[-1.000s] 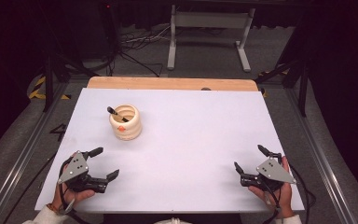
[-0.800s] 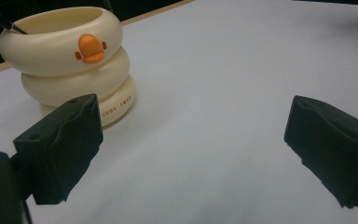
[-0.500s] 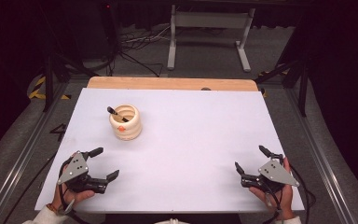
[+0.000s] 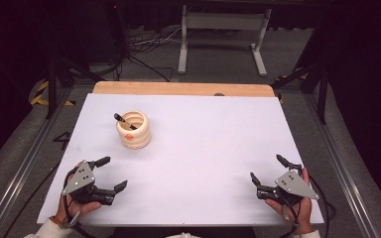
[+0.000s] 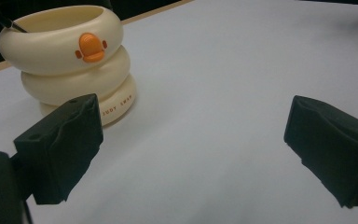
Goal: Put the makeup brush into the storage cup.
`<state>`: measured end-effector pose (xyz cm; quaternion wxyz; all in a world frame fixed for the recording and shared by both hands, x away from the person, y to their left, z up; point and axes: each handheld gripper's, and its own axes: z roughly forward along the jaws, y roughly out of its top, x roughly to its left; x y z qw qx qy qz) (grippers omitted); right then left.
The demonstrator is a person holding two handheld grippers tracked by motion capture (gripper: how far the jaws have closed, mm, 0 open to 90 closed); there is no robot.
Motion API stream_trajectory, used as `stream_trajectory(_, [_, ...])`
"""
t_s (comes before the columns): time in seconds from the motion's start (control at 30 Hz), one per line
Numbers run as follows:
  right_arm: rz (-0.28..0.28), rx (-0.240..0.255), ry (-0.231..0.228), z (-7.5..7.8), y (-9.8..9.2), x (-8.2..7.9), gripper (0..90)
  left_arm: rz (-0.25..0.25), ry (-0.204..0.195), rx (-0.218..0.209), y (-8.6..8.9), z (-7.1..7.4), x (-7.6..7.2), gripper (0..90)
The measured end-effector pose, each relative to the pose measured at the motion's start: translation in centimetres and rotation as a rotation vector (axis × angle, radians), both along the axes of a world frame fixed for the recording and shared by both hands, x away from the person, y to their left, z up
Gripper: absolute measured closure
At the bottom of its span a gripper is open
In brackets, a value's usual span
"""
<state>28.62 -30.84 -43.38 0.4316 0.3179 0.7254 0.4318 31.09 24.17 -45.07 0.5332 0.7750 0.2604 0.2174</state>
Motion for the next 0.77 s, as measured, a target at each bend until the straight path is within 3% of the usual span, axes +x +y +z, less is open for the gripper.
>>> stream_trajectory(0.77, [0.003,0.009,0.003,-0.01,-0.02,0.12,4.9,0.005,0.002,0.006,-0.16,-0.06,0.31,5.6])
